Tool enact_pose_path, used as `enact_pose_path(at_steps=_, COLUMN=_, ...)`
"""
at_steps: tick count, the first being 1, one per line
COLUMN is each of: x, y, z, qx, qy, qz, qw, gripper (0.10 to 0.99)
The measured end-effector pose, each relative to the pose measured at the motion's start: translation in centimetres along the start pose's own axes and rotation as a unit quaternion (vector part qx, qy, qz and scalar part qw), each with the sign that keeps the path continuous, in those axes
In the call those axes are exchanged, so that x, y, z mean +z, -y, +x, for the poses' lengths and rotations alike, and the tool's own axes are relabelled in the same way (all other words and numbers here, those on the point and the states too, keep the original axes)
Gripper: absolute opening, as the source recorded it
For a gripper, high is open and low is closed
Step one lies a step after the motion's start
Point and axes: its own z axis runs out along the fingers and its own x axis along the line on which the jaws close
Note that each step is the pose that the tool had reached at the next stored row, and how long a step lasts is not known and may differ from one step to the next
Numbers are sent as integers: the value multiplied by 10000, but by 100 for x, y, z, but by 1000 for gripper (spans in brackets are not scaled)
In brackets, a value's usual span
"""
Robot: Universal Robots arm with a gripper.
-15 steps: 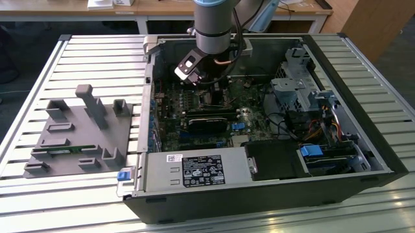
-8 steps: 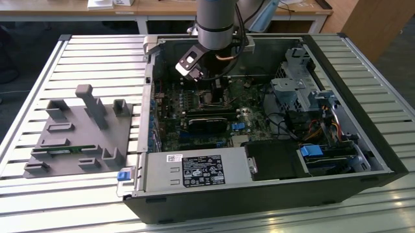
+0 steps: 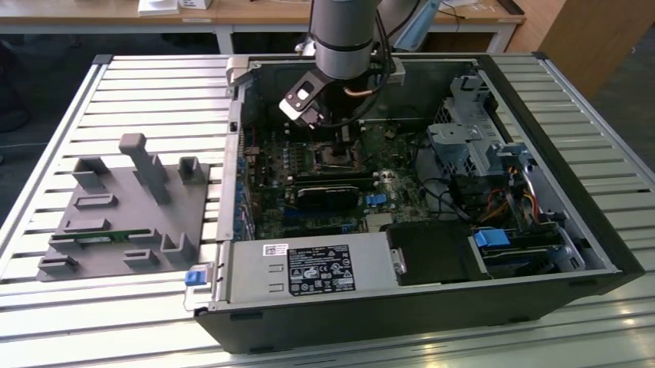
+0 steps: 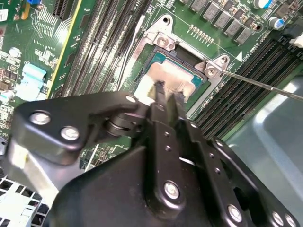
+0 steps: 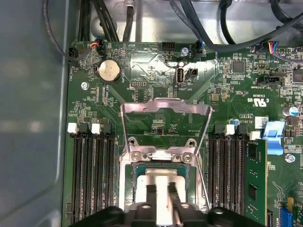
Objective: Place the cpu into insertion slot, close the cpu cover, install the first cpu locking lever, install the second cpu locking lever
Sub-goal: 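Place the cpu into insertion slot, then close the cpu cover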
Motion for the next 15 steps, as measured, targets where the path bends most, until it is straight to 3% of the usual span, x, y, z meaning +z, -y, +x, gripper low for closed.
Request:
enact_pose_path(at_steps=3, x=-5, y=0, z=-3, qx=1, qy=-9, qz=2, qw=10000, gripper=180)
enact_pose_path(at_steps=4, x=-6, y=0, z=-3, qx=1, qy=-10, qz=3, qw=10000, gripper=118)
enact_pose_path(at_steps=15, x=-28, y=-1, z=-3, qx=1, qy=-10, qz=5, qw=10000, gripper=118)
